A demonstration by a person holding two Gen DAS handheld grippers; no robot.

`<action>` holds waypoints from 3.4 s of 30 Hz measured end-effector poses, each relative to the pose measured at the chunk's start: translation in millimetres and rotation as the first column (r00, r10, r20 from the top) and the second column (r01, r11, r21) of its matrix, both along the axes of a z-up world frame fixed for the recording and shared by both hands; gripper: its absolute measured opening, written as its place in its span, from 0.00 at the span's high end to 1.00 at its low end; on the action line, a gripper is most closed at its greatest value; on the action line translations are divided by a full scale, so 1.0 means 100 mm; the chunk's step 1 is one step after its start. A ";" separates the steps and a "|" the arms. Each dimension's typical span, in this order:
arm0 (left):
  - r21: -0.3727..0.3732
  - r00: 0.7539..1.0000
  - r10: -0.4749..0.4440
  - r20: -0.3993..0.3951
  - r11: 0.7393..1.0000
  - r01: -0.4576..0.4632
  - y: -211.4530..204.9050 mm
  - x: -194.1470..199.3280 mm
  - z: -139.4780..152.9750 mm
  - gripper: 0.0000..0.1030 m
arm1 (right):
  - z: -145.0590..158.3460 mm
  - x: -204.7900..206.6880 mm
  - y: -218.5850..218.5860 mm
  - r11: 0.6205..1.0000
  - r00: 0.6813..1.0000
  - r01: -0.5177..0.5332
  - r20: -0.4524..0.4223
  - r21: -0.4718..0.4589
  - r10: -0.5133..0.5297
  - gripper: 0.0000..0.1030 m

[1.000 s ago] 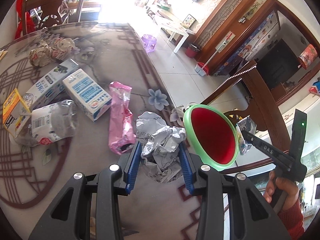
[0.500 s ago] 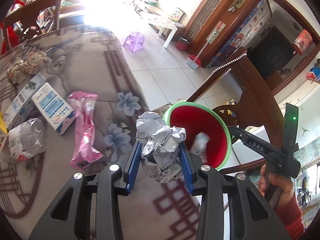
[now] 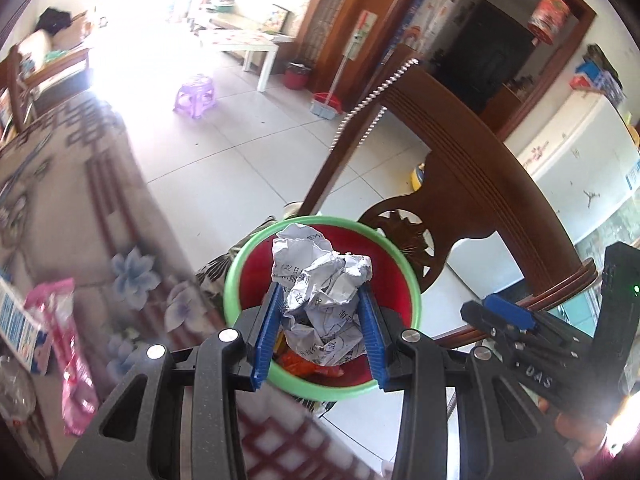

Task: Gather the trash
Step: 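Move the crumpled foil over the red bin and open the left tool, then grasp the yellow iced-tea carton with the left tool while the right tool grasps the clear water bottle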

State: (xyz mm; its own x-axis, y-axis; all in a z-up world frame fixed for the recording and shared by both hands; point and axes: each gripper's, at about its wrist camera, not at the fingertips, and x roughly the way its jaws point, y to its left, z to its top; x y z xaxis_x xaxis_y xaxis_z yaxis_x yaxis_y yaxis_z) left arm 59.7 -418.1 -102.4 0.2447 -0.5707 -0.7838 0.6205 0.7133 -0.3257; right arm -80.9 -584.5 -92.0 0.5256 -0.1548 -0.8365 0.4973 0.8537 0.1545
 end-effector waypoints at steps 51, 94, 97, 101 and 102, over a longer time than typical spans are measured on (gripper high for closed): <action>-0.058 0.793 0.601 -0.099 0.792 -0.607 3.35 0.05 -0.04 0.37 | 0.04 0.38 2.14 0.953 0.955 -0.297 -0.038 -0.051 0.296 0.55; 0.210 0.558 0.769 -0.311 0.628 -0.749 5.14 0.27 -1.18 0.28 | -0.60 1.94 4.93 -0.076 -0.032 -0.995 -0.509 -0.066 0.860 0.30; 0.211 0.562 0.774 -0.291 0.625 -0.751 5.08 0.32 -1.18 0.25 | -0.68 1.92 5.05 -0.183 -0.093 -0.978 -0.568 -0.103 0.818 0.22; 0.232 0.557 0.786 -0.270 0.614 -0.754 5.04 0.37 -1.19 0.24 | -0.69 1.94 5.14 -0.226 -0.109 -0.966 -0.588 -0.128 0.802 0.22; 0.238 0.557 0.788 -0.262 0.612 -0.754 5.04 0.36 -1.19 0.24 | -0.69 1.95 5.16 -0.231 -0.109 -0.963 -0.585 -0.138 0.804 0.22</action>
State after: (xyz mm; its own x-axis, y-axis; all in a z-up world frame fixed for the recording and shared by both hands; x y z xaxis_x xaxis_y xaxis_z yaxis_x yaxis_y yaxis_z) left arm 96.1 85.7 -221.1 0.2943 -0.2077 -0.9329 -0.3052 0.9046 -0.2977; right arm 113.6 -68.5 -160.7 0.2978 -0.0004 -0.9546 -0.9143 0.2875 -0.2853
